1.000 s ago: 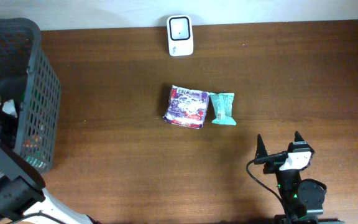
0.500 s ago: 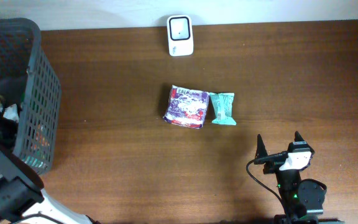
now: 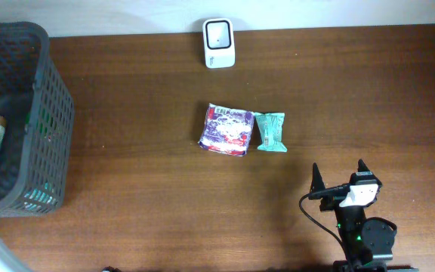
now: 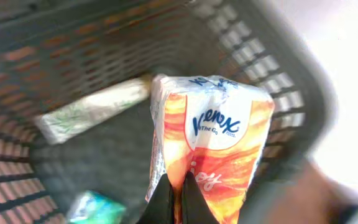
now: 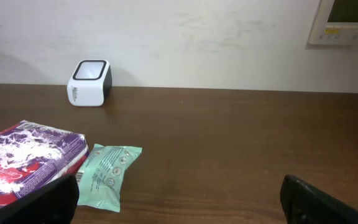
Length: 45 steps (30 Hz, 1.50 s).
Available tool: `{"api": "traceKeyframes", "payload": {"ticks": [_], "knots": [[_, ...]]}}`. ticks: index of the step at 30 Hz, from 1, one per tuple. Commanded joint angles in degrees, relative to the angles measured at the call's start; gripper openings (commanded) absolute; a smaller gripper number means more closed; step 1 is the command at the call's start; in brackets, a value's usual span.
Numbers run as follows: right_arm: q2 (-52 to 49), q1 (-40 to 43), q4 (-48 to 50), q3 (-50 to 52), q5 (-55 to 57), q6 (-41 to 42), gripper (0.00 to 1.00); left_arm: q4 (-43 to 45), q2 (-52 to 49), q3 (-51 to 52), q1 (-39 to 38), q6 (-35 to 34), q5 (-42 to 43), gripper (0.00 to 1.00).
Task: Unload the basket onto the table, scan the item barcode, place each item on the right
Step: 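Carry the orange pack past the scanner and set it left of the purple package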
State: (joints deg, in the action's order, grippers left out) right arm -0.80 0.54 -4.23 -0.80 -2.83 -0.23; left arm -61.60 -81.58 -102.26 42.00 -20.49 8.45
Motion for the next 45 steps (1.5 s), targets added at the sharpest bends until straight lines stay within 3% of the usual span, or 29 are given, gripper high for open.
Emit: {"api": "traceKeyframes", "payload": {"ticks": [1,3,7,12,15,21,24,34,40,45], "knots": [[0.37,-0.57,-0.04,0.48,-0.33,-0.35,0.99,5.53,5.66,-0.87,-4.04,-5.79,21.84,0.00],[0.37,-0.57,-0.04,0.48,-0.33,-0.35,0.99,8.66,7.43,-0.87,-11.02,-5.51,26.32,0.00],[0.37,-0.57,-0.04,0.48,-0.33,-0.35,0.99,6.43,6.73,-0.85,-31.36,5.84,26.01,0.00],[0.37,-0.57,-0.04,0.48,-0.33,-0.35,0.99,1.49,0.11,-0.85,-53.02,8.02,4.00,0.00],[0.37,-0.57,-0.04,0.48,-0.33,-0.35,0.99,0.83,-5.25,-0.85,-57.61,8.02,-2.67,0.00],[0.37,-0.57,-0.04,0.48,-0.33,-0.35,0.99,-1.68,-18.75,-0.85,-59.21,9.01,-14.29,0.00],[0.37,-0.57,-0.04,0.48,-0.33,-0.35,0.99,-3.04,-26.77,-0.85,-59.25,12.48,-14.64,0.00],[0.37,-0.57,-0.04,0.48,-0.33,-0.35,0.99,-4.02,-41.44,-0.74,-59.25,12.44,-5.38,0.00],[0.37,-0.57,-0.04,0.48,-0.33,-0.35,0.99,-4.02,-43.89,-0.74,-60.35,11.91,4.13,0.00],[0.37,-0.57,-0.04,0.48,-0.33,-0.37,0.99,-4.07,-43.89,-0.74,-63.52,6.78,4.22,0.00]]}}
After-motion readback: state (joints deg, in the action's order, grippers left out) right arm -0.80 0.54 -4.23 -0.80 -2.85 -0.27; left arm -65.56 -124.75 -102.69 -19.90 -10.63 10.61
